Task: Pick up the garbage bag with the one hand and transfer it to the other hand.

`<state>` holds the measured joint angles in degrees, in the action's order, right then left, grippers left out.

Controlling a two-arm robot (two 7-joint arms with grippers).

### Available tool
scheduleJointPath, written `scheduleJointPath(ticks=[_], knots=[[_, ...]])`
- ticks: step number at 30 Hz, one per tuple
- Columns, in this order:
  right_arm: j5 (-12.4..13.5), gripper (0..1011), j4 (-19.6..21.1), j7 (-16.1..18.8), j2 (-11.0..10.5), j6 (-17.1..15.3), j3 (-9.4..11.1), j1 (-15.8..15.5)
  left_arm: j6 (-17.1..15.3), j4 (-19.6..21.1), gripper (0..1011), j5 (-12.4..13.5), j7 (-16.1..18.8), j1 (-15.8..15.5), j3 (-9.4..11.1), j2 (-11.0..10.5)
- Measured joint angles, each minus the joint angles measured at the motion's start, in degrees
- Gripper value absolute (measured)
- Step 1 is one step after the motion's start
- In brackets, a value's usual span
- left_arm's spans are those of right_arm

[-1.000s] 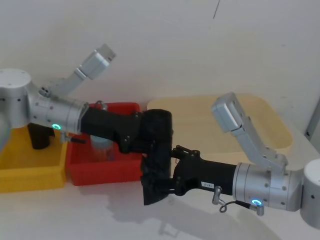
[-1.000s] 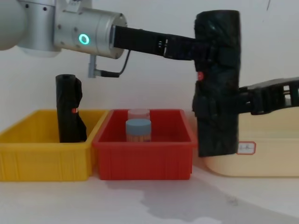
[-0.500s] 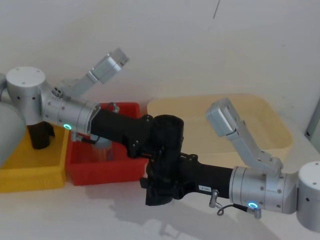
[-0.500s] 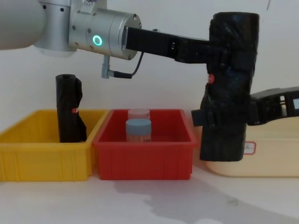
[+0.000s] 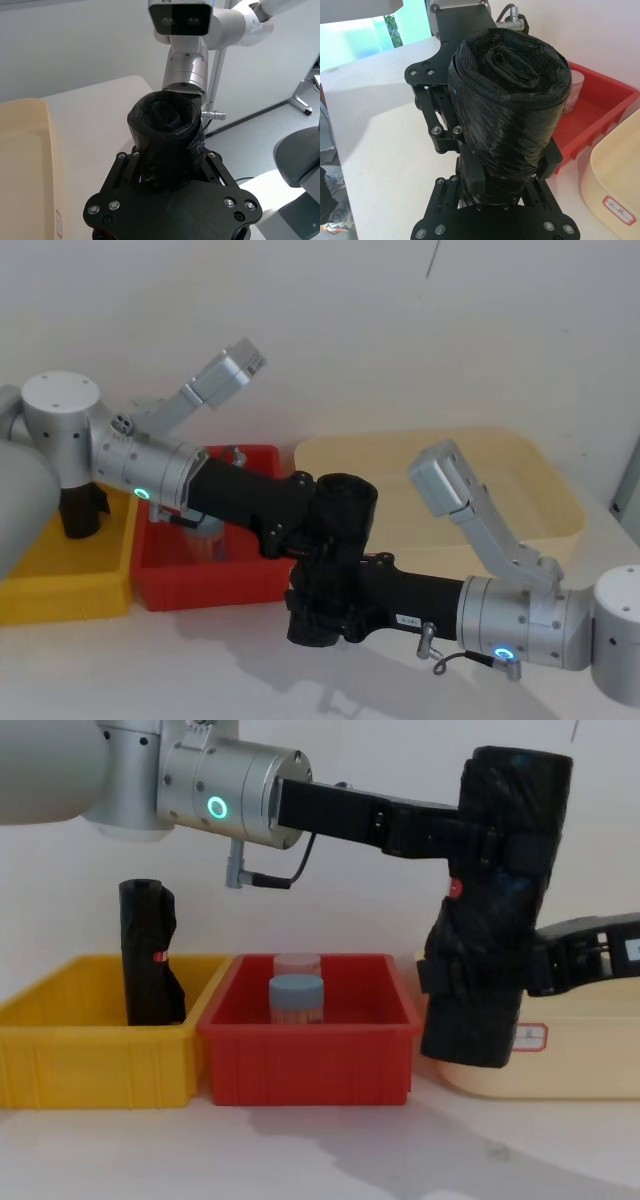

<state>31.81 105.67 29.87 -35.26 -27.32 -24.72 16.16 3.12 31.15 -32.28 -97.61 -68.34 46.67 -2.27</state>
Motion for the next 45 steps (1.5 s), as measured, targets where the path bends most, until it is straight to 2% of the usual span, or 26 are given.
scheduleJointPath(ticks=[10,25,32,41,45], knots=[[0.1,506,-0.1,-0.1,0.0,0.0,-0.1,0.0,0.3,-0.4,371,0.0,-0.2,-0.2,0.1,0.3],[1.1,506,-0.3,-2.0,0.5,0.9,1.1,-0.4,0.2,-0.2,817,-0.2,-0.2,-0.2,0.2,0.2],[1.7,506,-0.6,-2.7,0.1,1.8,2.4,-0.6,-2.3,3.1,1002,-0.5,1.8,1.3,0.2,-2.2],[2.5,506,-1.0,-2.8,-1.8,3.1,4.5,-1.2,-5.1,8.3,1000,-0.7,6.5,3.6,-0.6,-6.0],[2.8,503,-1.1,-2.8,-2.7,3.5,5.2,-1.4,-6.4,11.0,1000,-0.8,9.6,4.9,-1.2,-7.9]])
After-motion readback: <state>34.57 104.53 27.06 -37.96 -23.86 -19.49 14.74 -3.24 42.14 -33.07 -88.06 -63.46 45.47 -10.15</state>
